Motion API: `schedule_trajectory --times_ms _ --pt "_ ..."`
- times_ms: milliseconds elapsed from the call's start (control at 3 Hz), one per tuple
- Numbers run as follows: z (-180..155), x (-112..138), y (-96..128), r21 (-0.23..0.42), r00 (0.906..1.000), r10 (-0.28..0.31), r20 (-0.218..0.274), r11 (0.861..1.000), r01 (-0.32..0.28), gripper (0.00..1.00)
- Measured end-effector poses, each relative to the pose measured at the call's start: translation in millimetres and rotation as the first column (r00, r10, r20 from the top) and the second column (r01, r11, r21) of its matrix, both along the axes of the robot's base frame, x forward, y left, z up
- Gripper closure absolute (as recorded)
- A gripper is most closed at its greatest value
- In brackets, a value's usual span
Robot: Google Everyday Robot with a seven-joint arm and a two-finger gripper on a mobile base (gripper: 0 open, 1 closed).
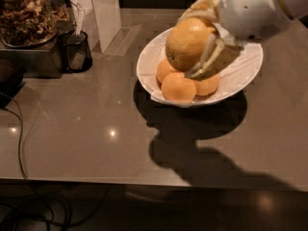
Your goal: Pick orange from white bowl
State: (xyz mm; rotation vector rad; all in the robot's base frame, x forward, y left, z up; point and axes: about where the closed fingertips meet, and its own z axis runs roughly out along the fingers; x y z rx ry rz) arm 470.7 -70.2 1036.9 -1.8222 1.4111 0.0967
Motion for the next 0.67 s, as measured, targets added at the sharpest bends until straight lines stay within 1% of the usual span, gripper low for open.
schedule_trajectory --times_ms 333,667 --pt "12.9 -44.1 -7.1 0.035 0.9949 -0.031 0.096 0.999 0.028 1.0" --pt "17.8 -52.2 -11.4 0.044 0.9933 -0.04 0.109 0.998 0.035 1.0"
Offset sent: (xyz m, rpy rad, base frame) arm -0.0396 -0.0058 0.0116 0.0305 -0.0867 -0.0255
